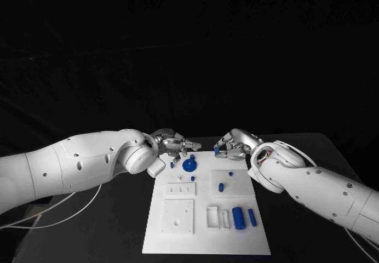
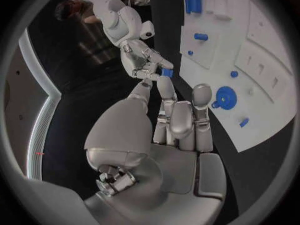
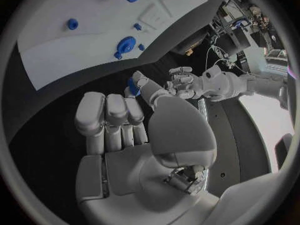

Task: Assemble the parts on the task board

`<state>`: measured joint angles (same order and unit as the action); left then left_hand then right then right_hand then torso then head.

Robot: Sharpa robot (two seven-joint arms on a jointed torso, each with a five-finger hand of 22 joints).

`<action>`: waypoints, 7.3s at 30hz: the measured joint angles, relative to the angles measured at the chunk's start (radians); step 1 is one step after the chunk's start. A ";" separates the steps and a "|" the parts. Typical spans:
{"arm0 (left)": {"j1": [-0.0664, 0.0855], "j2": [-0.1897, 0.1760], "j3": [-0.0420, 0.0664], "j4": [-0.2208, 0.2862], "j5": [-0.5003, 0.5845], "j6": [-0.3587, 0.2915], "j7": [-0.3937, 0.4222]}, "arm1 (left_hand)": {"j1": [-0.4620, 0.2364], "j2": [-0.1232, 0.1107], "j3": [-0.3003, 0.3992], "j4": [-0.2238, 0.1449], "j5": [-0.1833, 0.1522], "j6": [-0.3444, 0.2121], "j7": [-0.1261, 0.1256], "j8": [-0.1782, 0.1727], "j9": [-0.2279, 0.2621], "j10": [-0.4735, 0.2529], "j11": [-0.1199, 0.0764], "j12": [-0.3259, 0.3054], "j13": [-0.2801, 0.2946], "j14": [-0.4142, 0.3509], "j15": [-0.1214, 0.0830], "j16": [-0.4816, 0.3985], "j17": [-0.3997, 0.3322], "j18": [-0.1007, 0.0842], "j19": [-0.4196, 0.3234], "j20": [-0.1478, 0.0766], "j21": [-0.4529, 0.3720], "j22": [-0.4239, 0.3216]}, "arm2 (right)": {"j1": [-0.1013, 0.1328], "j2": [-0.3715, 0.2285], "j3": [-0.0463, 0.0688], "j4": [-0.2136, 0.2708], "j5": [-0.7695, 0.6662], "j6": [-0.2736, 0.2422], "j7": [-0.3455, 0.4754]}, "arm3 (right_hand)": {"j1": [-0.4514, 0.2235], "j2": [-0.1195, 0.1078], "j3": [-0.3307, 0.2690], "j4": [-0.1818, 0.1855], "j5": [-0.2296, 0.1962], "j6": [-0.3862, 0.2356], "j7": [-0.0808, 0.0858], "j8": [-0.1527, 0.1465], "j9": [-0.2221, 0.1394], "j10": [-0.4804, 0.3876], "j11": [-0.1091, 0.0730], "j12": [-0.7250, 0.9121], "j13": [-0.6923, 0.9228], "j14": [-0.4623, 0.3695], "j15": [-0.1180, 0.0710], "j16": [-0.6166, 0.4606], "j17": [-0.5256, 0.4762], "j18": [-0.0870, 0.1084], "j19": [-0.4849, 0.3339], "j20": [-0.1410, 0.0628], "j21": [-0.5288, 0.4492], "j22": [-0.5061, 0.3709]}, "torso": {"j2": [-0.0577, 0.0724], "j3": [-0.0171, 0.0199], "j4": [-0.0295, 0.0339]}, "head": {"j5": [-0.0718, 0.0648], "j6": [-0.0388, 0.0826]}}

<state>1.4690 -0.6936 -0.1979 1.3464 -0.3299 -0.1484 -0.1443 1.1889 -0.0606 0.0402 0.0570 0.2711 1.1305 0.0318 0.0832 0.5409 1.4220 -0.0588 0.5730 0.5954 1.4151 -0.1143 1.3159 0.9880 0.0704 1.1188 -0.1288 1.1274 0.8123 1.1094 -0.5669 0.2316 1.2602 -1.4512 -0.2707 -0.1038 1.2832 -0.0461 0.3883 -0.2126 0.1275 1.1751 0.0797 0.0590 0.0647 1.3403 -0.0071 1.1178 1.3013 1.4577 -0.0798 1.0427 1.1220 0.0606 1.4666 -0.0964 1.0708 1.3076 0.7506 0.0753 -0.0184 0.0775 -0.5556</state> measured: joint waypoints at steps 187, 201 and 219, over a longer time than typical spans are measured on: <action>-0.011 0.091 -0.013 -0.057 -0.087 0.071 -0.168 | -0.011 0.178 0.078 -0.128 0.062 -0.016 -0.009 -0.009 0.198 0.001 -0.006 -0.015 -0.023 0.000 0.000 -0.011 -0.022 -0.003 0.077 -0.005 -0.314 0.350 | -0.002 0.043 -0.027 0.086 -0.039 0.076 -0.104 | -0.009 -0.010 -0.007 0.007 0.007 -0.003 -0.001 0.000 0.000 0.000 0.000 0.000 0.001 0.000 0.000 0.000 0.001 0.000 0.000 0.000 0.000 0.000 | 0.002 -0.0039 0.0006 | -0.021 -0.014; -0.013 0.093 -0.013 -0.059 -0.087 0.066 -0.163 | -0.049 0.180 0.103 -0.143 0.143 -0.005 0.002 -0.009 0.198 0.026 -0.007 -0.030 -0.031 0.007 -0.007 -0.004 0.003 -0.003 0.089 -0.011 -0.328 0.378 | -0.002 0.044 -0.027 0.084 -0.038 0.077 -0.105 | -0.015 -0.016 -0.016 0.016 0.008 -0.037 0.013 -0.001 0.001 -0.005 -0.003 -0.007 -0.005 0.000 0.000 -0.008 -0.002 0.000 0.000 0.000 0.000 0.000 | 0.002 -0.0039 -0.0003 | -0.020 -0.016; -0.014 0.061 -0.015 -0.038 -0.106 0.039 -0.172 | -0.092 0.145 0.156 -0.187 0.225 0.027 0.034 -0.013 0.249 0.046 -0.009 -0.042 -0.038 0.031 -0.009 0.016 0.060 -0.009 0.119 -0.009 -0.320 0.412 | -0.007 -0.055 -0.015 0.111 0.009 0.004 -0.064 | 0.026 -0.057 -0.285 0.130 0.109 -0.303 0.045 0.002 -0.007 -0.029 0.021 -0.040 -0.044 -0.005 0.012 -0.046 -0.024 0.000 0.000 0.011 -0.060 0.000 | 0.002 -0.0031 0.0034 | -0.011 -0.020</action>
<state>1.4552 -0.6321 -0.2128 1.3080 -0.4355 -0.1093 -0.3165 1.0969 0.0841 0.1965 -0.1296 0.4965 1.1576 0.0661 0.0703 0.7895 1.4676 -0.0677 0.5312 0.5574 1.4458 -0.1231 1.3324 1.0481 0.0616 1.2383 -0.1376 0.8069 1.2247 1.1019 -0.6217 0.2163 1.3711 -1.4426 -0.2665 -0.1681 1.3088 -0.1027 0.1037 -0.0827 0.2369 0.8725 0.1252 0.0608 0.0582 1.3111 0.0141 1.0783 1.2573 1.4524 -0.0678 0.9967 1.0984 0.0606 1.4667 -0.0855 1.0108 1.3073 0.7527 0.0722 -0.0151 0.0662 -0.5754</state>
